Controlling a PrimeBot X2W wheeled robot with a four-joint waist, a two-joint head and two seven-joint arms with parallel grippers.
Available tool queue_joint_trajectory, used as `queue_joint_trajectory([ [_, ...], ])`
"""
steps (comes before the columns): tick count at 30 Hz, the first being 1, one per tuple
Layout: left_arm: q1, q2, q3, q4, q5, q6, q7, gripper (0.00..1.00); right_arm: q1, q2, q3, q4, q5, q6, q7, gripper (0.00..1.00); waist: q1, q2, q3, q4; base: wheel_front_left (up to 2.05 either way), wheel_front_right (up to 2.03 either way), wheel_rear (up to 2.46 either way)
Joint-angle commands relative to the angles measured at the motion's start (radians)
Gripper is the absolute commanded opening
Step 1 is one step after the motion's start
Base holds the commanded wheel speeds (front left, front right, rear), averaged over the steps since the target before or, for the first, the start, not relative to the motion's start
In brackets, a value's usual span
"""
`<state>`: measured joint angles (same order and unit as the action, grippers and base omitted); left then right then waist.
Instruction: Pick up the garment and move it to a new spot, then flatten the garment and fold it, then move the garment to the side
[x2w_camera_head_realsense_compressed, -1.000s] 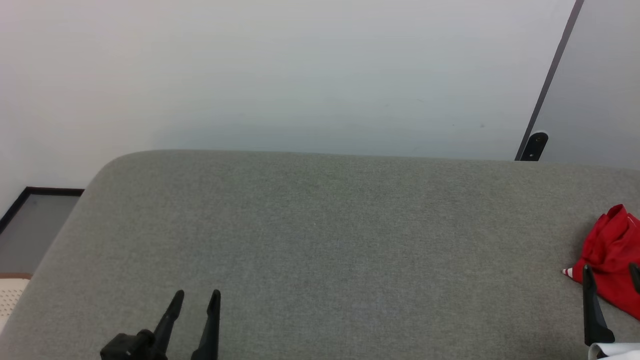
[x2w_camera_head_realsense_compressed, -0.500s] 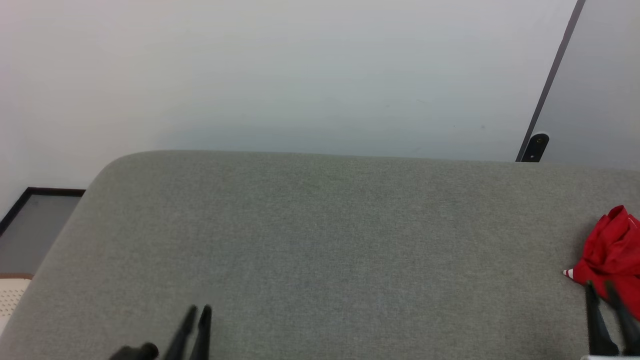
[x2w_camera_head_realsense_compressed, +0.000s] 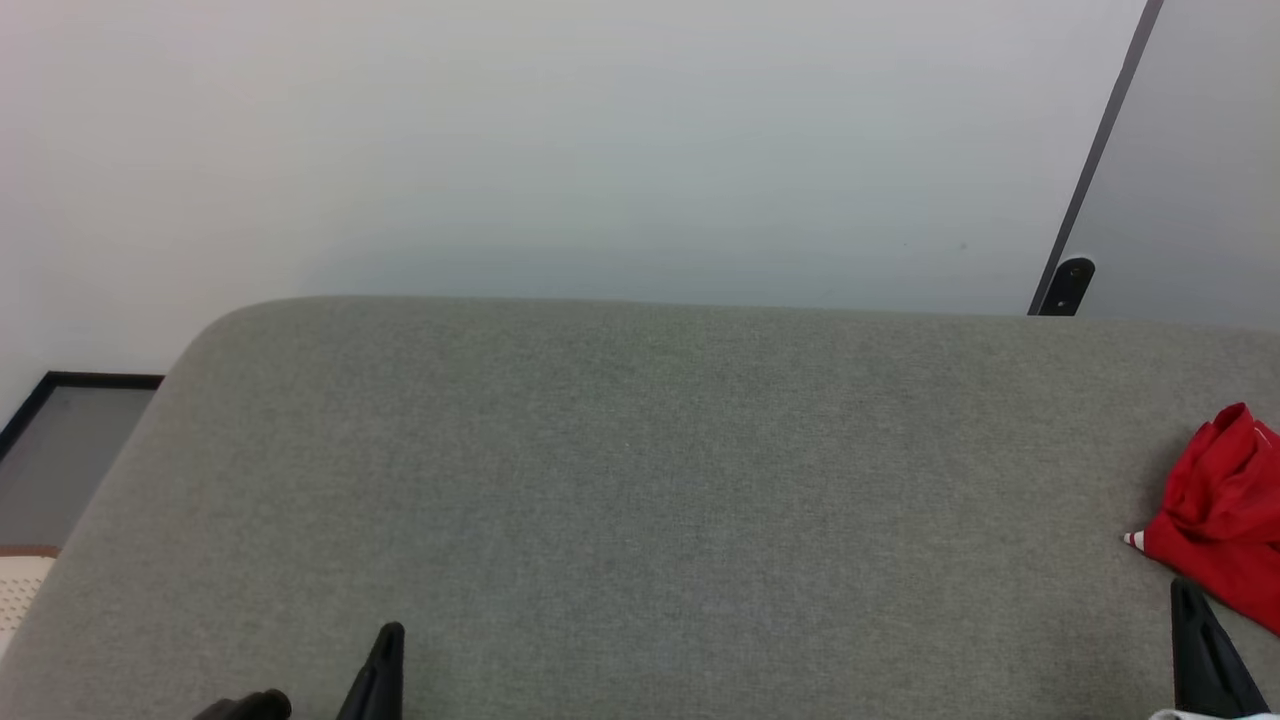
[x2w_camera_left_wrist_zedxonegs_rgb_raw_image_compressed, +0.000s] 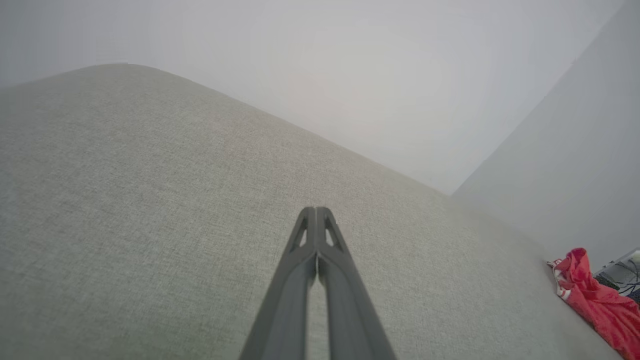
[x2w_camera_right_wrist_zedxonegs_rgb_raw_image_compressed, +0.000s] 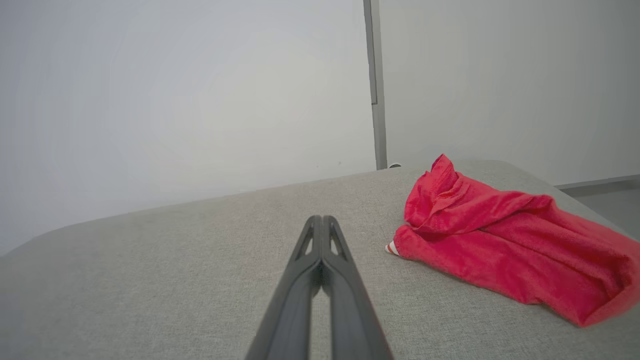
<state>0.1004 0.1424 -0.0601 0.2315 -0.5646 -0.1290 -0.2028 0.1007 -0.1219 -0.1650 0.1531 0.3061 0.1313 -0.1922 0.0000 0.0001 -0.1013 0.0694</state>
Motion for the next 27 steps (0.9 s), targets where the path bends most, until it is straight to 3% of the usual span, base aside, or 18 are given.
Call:
queue_joint_trajectory([
  [1, -0.034, 0.002, 0.01, -0.014, -0.036, 0.0, 0.007, 0.0, -0.036, -0.004, 0.0, -0.012, 0.046, 0.0, 0.007, 0.0, 0.0, -0.0001, 0.001, -0.001, 0.0, 0.0, 0.0],
  [27, -0.096, -0.03, 0.066, -0.006, -0.377, -0.001, 0.112, 0.0, -0.095, 0.021, 0.02, 0.019, 0.472, 0.0, 0.106, 0.0, 0.0, -0.0001, 0.025, -0.017, 0.0, 0.0, 0.0],
])
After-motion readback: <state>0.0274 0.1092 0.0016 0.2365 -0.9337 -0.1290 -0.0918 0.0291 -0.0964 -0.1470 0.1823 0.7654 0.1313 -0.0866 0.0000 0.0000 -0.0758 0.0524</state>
